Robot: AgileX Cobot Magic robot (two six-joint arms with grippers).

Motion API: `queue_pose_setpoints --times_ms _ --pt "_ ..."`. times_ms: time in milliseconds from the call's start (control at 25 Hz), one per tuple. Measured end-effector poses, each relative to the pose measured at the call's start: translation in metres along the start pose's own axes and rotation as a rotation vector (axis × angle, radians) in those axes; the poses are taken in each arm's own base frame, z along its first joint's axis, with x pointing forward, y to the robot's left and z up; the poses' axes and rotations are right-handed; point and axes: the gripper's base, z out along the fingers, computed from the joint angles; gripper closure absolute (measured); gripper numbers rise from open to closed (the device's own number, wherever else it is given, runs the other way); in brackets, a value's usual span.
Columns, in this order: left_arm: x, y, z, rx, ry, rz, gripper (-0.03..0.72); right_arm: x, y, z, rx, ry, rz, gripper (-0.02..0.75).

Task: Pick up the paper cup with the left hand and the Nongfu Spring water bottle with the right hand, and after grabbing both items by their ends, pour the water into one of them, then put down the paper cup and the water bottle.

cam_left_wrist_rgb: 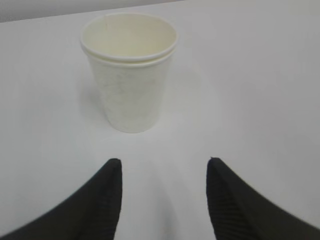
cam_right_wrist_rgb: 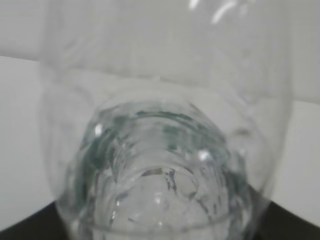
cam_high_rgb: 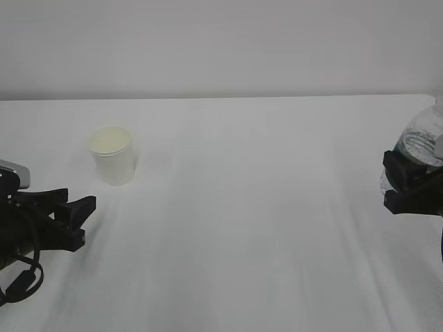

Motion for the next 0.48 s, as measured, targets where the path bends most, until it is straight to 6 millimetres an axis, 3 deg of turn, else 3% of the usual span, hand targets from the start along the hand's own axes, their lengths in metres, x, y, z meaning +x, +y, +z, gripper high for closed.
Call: queue_pose_setpoints --times_ms 200,480 --pt "0.0 -0.0002 0.0 0.002 0.0 0.001 0.279 -0.0075 0.0013 -0.0118 -0.017 -0.033 -0.011 0.332" --pt "-0.0053 0.0026 0.0056 -0.021 -0.026 -0.007 0.042 -0.008 0.0068 -0.0132 -0.076 -0.039 -0.042 0.332"
